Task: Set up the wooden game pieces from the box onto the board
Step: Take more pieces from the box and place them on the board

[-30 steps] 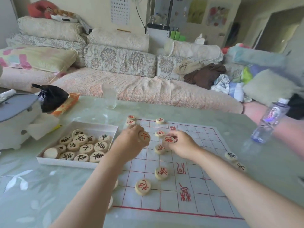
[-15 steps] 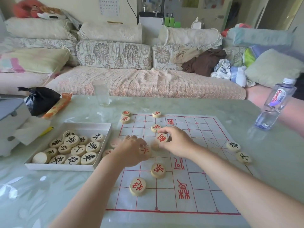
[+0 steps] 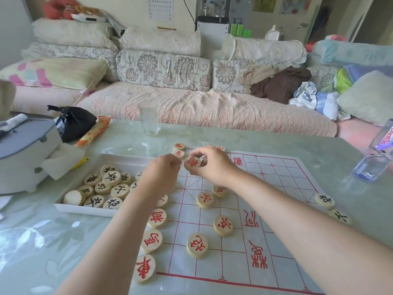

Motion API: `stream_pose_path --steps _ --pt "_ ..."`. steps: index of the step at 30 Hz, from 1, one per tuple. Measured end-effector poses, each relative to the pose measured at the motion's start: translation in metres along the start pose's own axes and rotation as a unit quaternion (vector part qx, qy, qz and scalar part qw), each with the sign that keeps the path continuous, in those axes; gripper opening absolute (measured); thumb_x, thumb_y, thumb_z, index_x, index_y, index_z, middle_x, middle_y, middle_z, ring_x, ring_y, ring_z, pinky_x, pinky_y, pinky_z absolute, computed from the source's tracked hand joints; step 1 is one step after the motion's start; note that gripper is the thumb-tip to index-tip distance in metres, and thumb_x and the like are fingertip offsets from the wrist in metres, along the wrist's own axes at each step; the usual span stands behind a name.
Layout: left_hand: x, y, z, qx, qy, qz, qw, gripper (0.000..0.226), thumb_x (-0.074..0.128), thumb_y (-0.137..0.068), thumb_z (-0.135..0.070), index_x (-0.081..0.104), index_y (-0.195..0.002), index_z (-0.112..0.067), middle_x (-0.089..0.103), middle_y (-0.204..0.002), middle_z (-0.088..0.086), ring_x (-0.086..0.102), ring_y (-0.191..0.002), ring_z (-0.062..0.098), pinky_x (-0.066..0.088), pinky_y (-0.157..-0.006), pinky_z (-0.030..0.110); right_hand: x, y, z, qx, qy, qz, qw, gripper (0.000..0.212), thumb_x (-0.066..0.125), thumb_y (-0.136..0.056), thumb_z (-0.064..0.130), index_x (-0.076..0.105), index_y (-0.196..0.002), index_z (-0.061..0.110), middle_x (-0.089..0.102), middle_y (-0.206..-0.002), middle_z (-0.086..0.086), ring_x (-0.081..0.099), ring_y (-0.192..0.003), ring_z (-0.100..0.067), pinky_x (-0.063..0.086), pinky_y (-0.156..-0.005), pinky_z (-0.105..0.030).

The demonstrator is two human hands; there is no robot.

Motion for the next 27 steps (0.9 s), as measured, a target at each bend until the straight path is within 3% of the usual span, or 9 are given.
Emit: stream_pose_path --steps 3,6,11,17,23,27 --pt "-0.010 0.003 0.017 0.048 -0.155 -0.013 0.987 0.027 0.050 -0.093 -0.025 0.063 -0.116 -0.031 0.057 -0.121 -0.001 0.045 -0.114 0.021 0.042 -0.091 0.034 0.014 -0.025 -0.004 0.040 0.037 0.013 0.998 0.039 0.083 -0.078 0.025 0.067 -0.114 0.020 0.067 -0.111 0.005 0.061 -0.092 -0.006 0.043 -0.076 -0.016" --pt "-0.009 0.004 0.025 0.066 -0.217 0.018 0.974 0.033 0.050 -0.094 -0.031 0.057 -0.126 -0.034 0.047 -0.134 -0.004 0.034 -0.124 0.021 0.034 -0.098 0.035 0.032 -0.050 -0.014 0.070 0.089 0.029 0.993 0.043 0.082 -0.076 0.025 0.064 -0.115 0.020 0.062 -0.122 0.000 0.057 -0.112 -0.017 0.040 -0.085 -0.023" --pt "-0.003 0.006 0.031 0.078 -0.240 0.098 0.963 0.037 0.044 -0.095 -0.032 0.052 -0.131 -0.037 0.045 -0.136 -0.003 0.032 -0.125 0.022 0.029 -0.101 0.036 0.059 -0.071 -0.015 0.084 0.125 0.014 0.988 0.030 0.078 -0.075 0.037 0.063 -0.100 0.029 0.063 -0.112 0.009 0.059 -0.103 -0.016 0.045 -0.081 -0.028" --pt "0.001 0.005 0.035 0.064 -0.281 0.119 0.950 0.030 0.045 -0.094 -0.039 0.058 -0.121 -0.037 0.050 -0.125 -0.004 0.036 -0.118 0.022 0.026 -0.096 0.037 0.078 -0.073 -0.014 0.082 0.171 -0.023 0.982 0.020 0.070 -0.078 0.044 0.066 -0.085 0.026 0.064 -0.094 0.012 0.062 -0.094 -0.017 0.044 -0.071 -0.028" --pt "0.001 0.006 0.036 0.069 -0.290 0.110 0.948 0.031 0.046 -0.093 -0.037 0.058 -0.122 -0.037 0.051 -0.123 -0.002 0.037 -0.117 0.023 0.026 -0.096 0.038 0.068 -0.064 -0.015 0.060 0.166 0.023 0.984 0.021 0.066 -0.084 0.047 0.064 -0.101 0.033 0.056 -0.118 0.008 0.056 -0.108 -0.015 0.043 -0.084 -0.030" --pt "0.000 0.009 0.035 0.080 -0.288 0.087 0.950 0.032 0.047 -0.093 -0.037 0.058 -0.123 -0.034 0.048 -0.127 0.000 0.036 -0.119 0.024 0.028 -0.098 0.038 0.034 -0.039 -0.007 0.025 0.150 0.083 0.985 0.012 0.066 -0.086 0.037 0.067 -0.098 0.035 0.066 -0.102 0.015 0.062 -0.099 -0.010 0.050 -0.086 -0.030"
Point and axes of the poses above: each hand's wrist, its own y-axis away from the middle knuckle, its own x-axis out of the palm, z = x × y, the point moved 3 cm from there along -y, towards the middle knuckle
